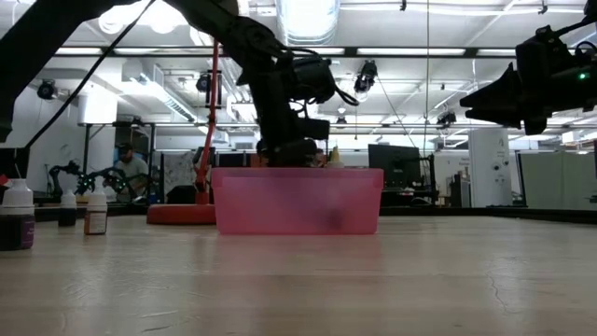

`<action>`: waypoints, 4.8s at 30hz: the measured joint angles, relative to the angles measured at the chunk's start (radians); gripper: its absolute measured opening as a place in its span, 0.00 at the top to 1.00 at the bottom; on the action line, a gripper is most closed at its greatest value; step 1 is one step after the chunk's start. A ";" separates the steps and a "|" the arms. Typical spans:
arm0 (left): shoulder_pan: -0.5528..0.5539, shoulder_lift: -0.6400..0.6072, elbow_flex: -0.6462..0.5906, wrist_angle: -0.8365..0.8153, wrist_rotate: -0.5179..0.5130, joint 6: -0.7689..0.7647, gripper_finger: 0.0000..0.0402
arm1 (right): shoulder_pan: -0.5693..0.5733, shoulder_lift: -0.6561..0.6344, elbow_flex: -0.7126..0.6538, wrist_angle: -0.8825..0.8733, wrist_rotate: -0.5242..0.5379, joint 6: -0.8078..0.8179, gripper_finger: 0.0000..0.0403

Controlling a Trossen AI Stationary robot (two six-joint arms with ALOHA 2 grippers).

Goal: Pick & Place food coloring
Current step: Put the small black food coloring bottle into the bin

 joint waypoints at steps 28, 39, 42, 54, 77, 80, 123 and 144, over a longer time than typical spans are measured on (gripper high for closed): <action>-0.279 -0.401 0.062 -0.640 -0.146 -0.898 0.58 | 0.000 -0.001 0.000 0.000 -0.001 0.000 0.47; -0.308 -0.487 -0.060 -0.887 -0.162 -1.283 0.58 | 0.000 -0.001 0.000 0.000 0.000 -0.001 0.47; -0.309 -0.551 -0.156 -0.885 -0.140 -1.356 0.58 | 0.000 -0.001 0.000 0.000 0.000 0.000 0.47; -0.297 -0.739 -0.522 -0.702 -0.096 -1.468 0.58 | 0.000 -0.001 0.000 0.000 0.000 0.001 0.47; -0.249 -0.795 -0.936 -0.311 -0.061 -1.499 0.58 | 0.000 -0.001 0.000 0.000 0.000 0.001 0.47; -0.249 -0.795 -0.956 -0.302 -0.045 -1.500 0.58 | 0.000 -0.001 0.000 0.000 0.000 -0.001 0.47; -0.247 -0.786 -0.638 -0.266 -0.043 -1.189 0.91 | 0.000 -0.001 0.000 0.000 0.000 0.001 0.47; -0.172 -0.456 -0.187 -0.269 -0.012 -0.747 0.91 | 0.000 -0.001 0.000 0.000 0.000 -0.001 0.47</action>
